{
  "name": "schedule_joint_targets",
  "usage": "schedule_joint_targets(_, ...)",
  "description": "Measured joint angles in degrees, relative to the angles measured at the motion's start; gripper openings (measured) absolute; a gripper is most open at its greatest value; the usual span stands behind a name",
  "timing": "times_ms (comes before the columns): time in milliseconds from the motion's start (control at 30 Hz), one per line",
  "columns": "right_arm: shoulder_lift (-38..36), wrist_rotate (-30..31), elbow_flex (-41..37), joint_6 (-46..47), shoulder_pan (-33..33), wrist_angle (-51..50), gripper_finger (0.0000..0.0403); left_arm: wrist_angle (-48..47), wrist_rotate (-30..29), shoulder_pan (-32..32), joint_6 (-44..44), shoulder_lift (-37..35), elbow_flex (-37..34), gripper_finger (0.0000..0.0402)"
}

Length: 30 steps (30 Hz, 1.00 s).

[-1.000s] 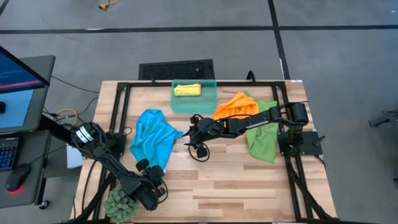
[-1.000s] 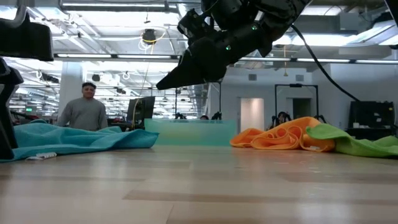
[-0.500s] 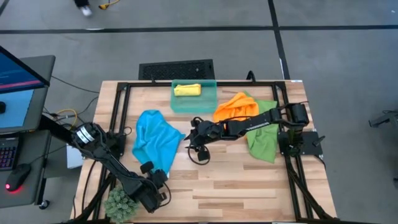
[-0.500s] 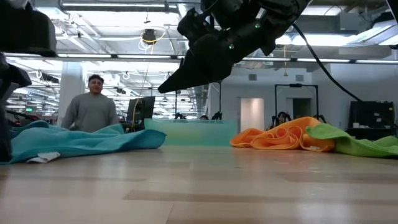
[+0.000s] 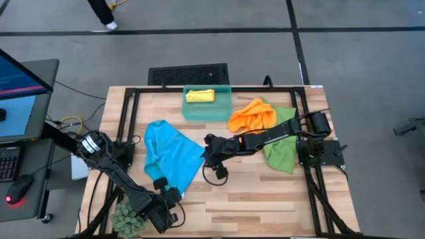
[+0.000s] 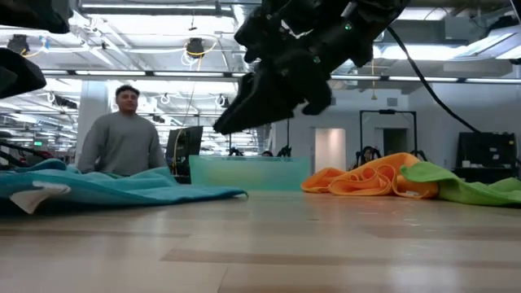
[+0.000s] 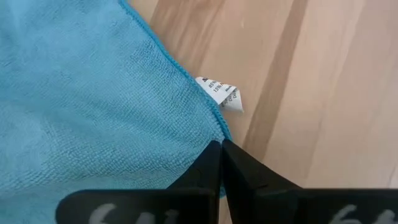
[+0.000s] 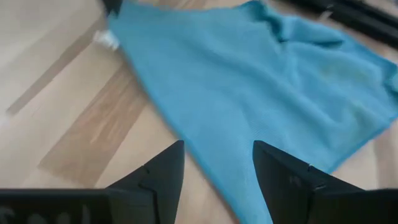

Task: Roll microfiber towels into tight, uniform cylinder then place into a basket
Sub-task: Fold the blue microfiber towel

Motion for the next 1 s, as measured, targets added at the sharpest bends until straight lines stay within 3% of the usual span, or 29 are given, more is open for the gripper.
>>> schedule_joint_targets(433,0.01,0.07,-0.02,-3.57,3.47,-1.78,0.0235,0.18,4.12,-3.71,-7.12,-0.09,0.38,0.0000)
schedule_joint_targets(1000,8.65,2.65,0.91,-6.04,2.73,-0.20,0.0235,0.51,5.36,-5.47,-9.50,-0.17,0.71,0.0000)
